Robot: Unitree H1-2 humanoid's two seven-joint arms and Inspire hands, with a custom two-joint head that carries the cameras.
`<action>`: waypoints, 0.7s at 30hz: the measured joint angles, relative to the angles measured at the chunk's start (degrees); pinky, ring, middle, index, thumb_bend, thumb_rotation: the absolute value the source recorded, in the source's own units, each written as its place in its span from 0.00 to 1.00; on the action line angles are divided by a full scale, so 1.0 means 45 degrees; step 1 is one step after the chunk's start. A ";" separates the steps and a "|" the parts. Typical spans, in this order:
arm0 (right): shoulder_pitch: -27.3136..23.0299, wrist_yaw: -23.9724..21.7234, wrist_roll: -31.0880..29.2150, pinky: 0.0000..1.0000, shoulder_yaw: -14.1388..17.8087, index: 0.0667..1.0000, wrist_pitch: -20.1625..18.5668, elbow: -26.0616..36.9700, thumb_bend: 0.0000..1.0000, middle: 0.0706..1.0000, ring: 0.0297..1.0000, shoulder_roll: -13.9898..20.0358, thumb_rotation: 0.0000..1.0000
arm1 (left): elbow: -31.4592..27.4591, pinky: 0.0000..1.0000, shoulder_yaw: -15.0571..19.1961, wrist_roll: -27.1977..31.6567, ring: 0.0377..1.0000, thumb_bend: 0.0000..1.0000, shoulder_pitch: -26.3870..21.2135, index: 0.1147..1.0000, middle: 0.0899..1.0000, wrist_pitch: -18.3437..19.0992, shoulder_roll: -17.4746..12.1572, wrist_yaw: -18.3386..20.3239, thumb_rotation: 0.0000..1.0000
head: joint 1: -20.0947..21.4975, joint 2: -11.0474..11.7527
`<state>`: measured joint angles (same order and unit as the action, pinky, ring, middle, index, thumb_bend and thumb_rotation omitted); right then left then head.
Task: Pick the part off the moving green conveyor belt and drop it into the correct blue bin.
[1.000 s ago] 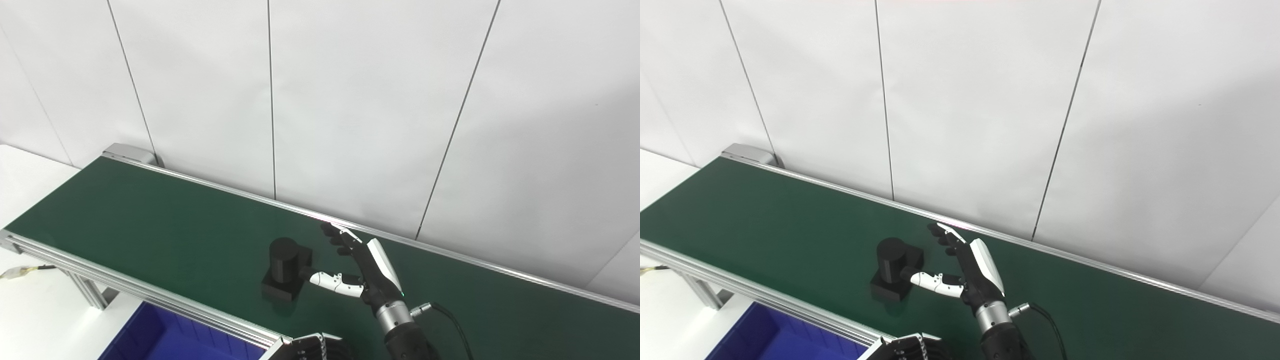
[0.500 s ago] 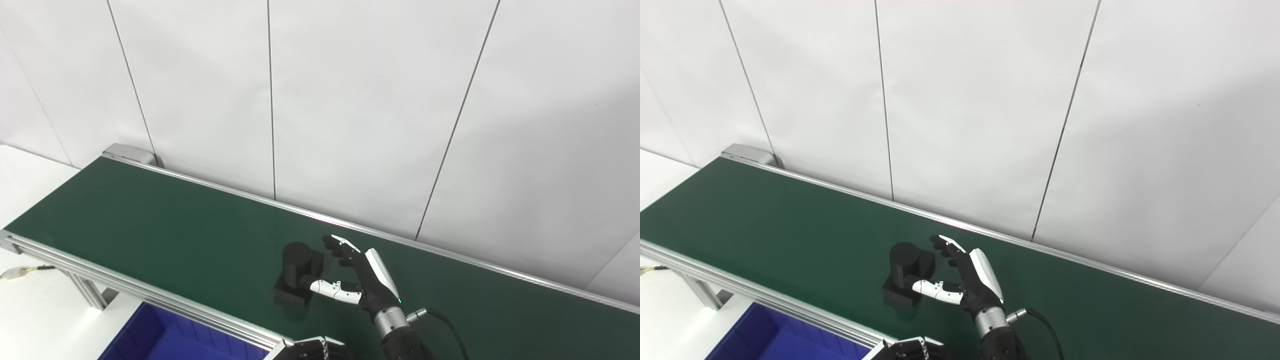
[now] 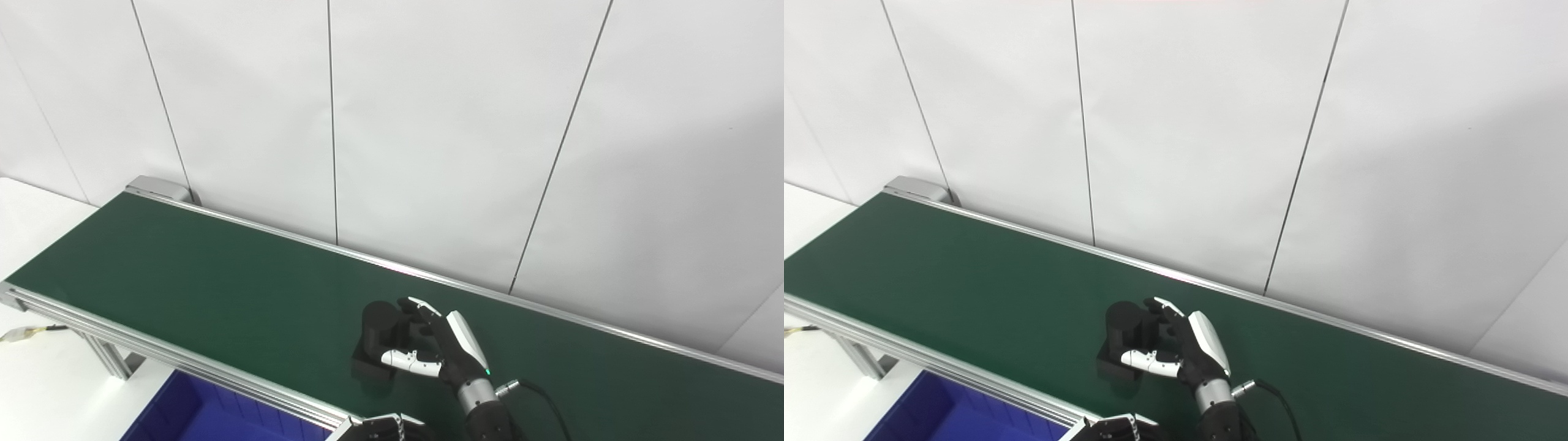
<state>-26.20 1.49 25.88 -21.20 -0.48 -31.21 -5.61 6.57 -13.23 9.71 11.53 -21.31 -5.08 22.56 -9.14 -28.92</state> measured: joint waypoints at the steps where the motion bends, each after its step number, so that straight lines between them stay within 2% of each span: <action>1: -0.0050 0.0068 0.0017 0.75 0.0002 0.85 0.0002 -0.0054 0.75 0.83 0.81 0.0006 0.42 | 0.0000 0.62 -0.0006 0.0000 0.63 0.91 0.0000 0.61 0.62 0.0000 0.0001 0.0000 0.61 | 0.0000 -0.0019; 5: -0.0067 0.0162 0.0026 0.74 -0.0004 0.84 0.0002 -0.0055 0.75 0.83 0.80 0.0012 0.40 | -0.0004 0.61 -0.0041 0.0000 0.63 0.91 0.0006 0.61 0.62 0.0000 0.0000 0.0000 0.61 | 0.0000 -0.0020; 9: -0.0071 0.0350 0.0023 0.63 0.0001 0.83 0.0055 -0.0109 0.76 0.80 0.69 0.0011 0.36 | -0.0009 0.62 -0.0071 0.0001 0.63 0.91 0.0008 0.61 0.62 -0.0001 0.0001 0.0000 0.61 | -0.0020 -0.0059; 14: -0.0059 0.0434 0.0040 0.58 -0.0021 0.81 0.0142 -0.0182 0.78 0.78 0.66 0.0011 0.31 | -0.0018 0.61 -0.0080 0.0024 0.63 0.91 0.0010 0.62 0.62 -0.0001 0.0001 0.0000 0.62 | 0.0000 -0.0097; 16: -0.0047 0.0435 0.0043 0.60 -0.0032 0.80 0.0143 -0.0190 0.80 0.78 0.67 0.0009 0.30 | -0.0019 0.61 -0.0083 0.0027 0.63 0.92 0.0010 0.62 0.62 -0.0001 0.0001 0.0000 0.62 | -0.0019 -0.0098; 19: -0.0046 0.0459 0.0054 0.72 -0.0034 0.79 0.0149 -0.0197 0.81 0.77 0.75 0.0009 0.28 | -0.0020 0.61 -0.0091 0.0027 0.63 0.92 0.0010 0.62 0.62 -0.0001 0.0001 0.0000 0.62 | -0.0020 -0.0117; 21: -0.0034 0.0560 0.0060 0.74 -0.0037 0.78 0.0167 -0.0197 0.82 0.76 0.77 0.0008 0.24 | -0.0020 0.61 -0.0093 0.0027 0.63 0.91 0.0010 0.62 0.62 -0.0002 0.0002 0.0000 0.62 | -0.0020 -0.0137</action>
<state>-26.35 4.01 26.15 -21.37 0.27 -32.09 -5.58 6.48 -13.65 9.83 11.58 -21.32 -5.08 22.56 -9.23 -29.53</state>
